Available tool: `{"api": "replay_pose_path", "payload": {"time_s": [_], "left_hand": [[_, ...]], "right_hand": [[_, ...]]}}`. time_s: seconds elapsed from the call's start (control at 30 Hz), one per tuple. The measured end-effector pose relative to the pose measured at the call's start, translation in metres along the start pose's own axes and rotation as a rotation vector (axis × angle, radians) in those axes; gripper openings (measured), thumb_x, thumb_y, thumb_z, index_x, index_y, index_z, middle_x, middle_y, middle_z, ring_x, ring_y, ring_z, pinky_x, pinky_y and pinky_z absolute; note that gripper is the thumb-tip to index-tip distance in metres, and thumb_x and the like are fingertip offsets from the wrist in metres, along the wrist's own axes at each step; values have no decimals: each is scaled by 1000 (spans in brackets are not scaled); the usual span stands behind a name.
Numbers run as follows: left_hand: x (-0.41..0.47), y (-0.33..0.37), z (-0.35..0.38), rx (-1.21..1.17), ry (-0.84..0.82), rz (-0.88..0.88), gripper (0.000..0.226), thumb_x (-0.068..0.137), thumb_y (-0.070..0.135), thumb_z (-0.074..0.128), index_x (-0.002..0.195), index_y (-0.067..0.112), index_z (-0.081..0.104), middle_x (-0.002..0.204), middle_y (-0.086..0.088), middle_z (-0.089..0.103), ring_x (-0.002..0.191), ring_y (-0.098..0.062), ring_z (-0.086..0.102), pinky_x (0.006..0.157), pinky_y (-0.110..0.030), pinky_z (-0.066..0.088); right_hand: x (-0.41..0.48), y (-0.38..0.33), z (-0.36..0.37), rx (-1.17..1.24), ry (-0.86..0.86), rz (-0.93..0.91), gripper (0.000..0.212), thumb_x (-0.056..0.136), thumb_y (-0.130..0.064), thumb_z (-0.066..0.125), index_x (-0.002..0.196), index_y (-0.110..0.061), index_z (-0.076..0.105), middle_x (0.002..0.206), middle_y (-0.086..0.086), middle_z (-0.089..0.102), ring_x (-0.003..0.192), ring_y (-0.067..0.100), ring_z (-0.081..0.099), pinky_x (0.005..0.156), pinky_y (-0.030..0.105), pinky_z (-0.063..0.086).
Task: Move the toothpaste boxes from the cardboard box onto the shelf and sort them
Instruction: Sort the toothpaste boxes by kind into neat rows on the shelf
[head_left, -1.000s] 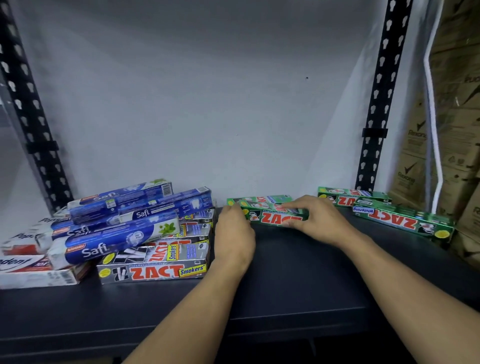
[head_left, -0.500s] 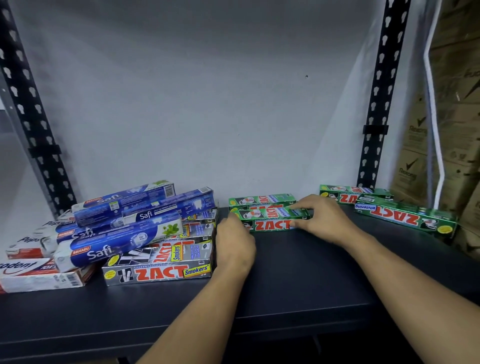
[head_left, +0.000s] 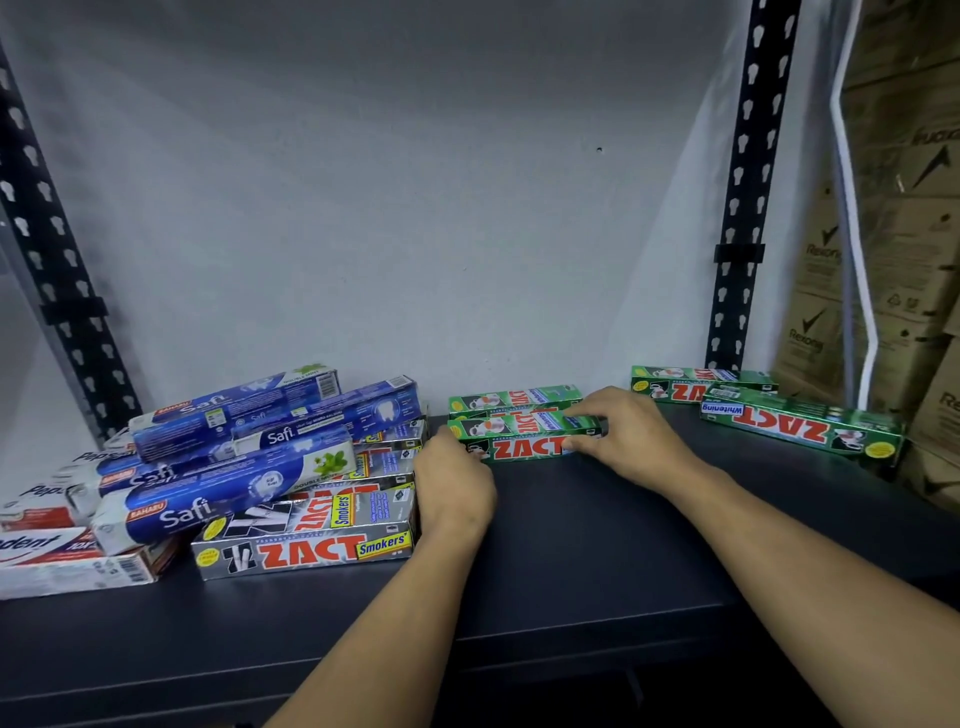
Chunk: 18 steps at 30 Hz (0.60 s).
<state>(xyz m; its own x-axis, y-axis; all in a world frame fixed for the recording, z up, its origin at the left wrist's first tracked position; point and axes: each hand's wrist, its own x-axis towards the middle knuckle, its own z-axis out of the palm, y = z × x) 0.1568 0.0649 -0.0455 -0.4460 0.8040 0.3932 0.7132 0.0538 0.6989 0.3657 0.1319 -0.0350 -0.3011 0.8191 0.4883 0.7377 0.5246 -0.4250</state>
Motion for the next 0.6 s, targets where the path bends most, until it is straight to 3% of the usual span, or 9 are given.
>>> {"api": "replay_pose_path", "payload": {"time_s": [0.6], "left_hand": [[-4,3,-4,-8,10,7,21,91,12,64,112,7,64,110,-12,70,98,-28,67,82,-37,56]], "right_hand": [[-3,-4,-2,22,-1,-2,46,83,-36,79,126,-23,68,121,-2,63,106,13,56,90,26,45]]}}
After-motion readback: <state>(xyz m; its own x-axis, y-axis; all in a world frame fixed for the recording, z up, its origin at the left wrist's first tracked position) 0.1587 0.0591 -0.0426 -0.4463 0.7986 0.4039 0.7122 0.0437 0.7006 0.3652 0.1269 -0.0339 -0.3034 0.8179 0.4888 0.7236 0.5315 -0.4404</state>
